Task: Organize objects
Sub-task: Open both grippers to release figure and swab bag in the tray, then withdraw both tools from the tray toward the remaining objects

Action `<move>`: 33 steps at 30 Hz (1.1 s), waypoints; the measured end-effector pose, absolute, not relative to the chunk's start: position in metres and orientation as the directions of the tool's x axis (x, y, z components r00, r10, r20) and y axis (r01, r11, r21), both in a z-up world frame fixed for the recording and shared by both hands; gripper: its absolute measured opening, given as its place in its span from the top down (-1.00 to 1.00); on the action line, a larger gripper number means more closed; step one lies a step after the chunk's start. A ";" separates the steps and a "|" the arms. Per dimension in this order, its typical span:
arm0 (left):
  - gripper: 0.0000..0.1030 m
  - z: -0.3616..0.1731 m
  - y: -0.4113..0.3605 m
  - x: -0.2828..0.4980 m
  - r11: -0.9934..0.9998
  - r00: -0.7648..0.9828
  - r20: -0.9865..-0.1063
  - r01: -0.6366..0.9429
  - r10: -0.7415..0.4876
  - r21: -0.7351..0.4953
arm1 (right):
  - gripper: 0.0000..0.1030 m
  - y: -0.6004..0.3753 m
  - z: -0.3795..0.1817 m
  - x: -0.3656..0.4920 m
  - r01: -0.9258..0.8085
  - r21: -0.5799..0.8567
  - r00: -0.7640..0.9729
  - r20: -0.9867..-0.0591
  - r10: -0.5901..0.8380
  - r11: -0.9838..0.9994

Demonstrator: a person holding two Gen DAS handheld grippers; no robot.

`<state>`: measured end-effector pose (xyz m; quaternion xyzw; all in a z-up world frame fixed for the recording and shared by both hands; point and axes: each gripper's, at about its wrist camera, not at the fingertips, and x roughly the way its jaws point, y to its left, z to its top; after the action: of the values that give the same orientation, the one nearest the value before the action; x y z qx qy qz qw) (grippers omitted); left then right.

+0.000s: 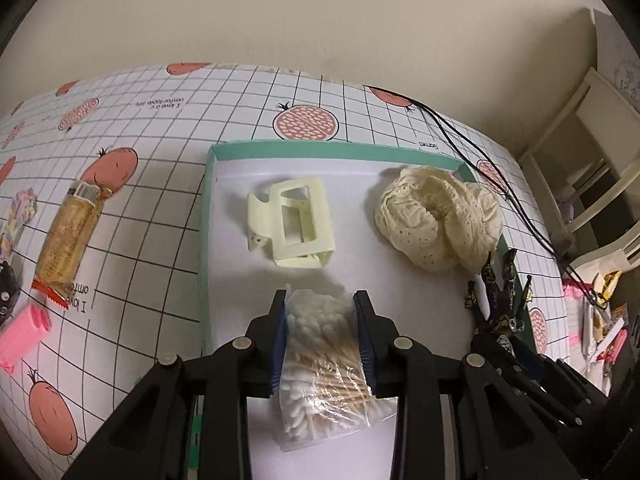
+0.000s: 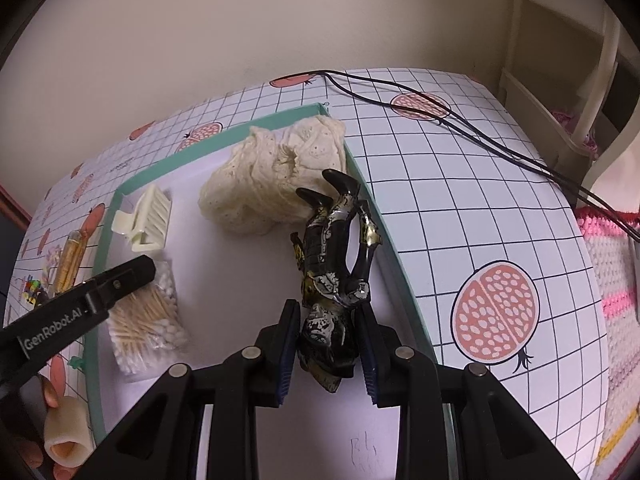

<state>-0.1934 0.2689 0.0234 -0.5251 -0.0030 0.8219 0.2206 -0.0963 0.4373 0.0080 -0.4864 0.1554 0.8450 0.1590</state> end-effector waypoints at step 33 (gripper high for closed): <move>-0.61 0.067 0.169 -0.150 -0.934 -0.456 -0.821 -0.257 0.344 -0.249 | -0.13 0.387 0.054 -0.058 -0.354 0.109 -0.535 -0.839 0.105 -0.929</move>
<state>-0.1502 0.1687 0.0665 -0.4910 -0.0442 0.8520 0.1763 -0.0585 0.3872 0.0544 -0.4639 0.1340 0.8656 0.1326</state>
